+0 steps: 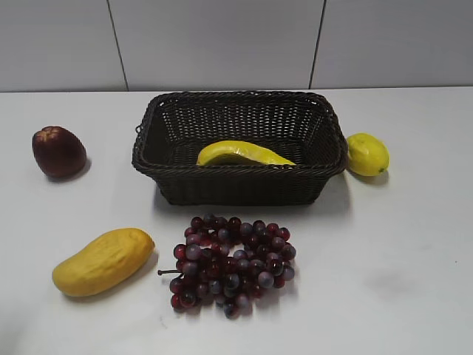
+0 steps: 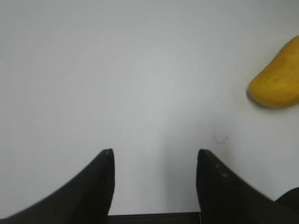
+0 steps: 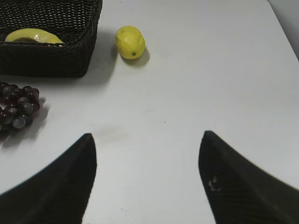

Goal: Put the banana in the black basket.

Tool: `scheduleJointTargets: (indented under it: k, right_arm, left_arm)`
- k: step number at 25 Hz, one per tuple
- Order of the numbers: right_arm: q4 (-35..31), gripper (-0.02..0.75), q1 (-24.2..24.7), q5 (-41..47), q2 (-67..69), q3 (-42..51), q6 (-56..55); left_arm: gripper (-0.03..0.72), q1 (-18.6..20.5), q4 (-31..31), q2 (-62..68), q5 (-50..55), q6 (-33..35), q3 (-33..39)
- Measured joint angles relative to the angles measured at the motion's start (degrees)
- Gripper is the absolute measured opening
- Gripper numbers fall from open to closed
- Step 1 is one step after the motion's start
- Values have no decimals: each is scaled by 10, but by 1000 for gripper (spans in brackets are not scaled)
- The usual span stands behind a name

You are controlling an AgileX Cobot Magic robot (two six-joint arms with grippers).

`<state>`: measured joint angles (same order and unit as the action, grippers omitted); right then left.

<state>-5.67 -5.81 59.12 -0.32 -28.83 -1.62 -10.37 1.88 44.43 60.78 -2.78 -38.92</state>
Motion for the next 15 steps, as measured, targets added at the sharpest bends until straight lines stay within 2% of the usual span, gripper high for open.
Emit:
scheduleJointTargets:
  k: [15]
  right_arm:
    - [0,519,0,0,0,0,0]
  left_arm:
    - [529,0,-15,-217,-10,2,98]
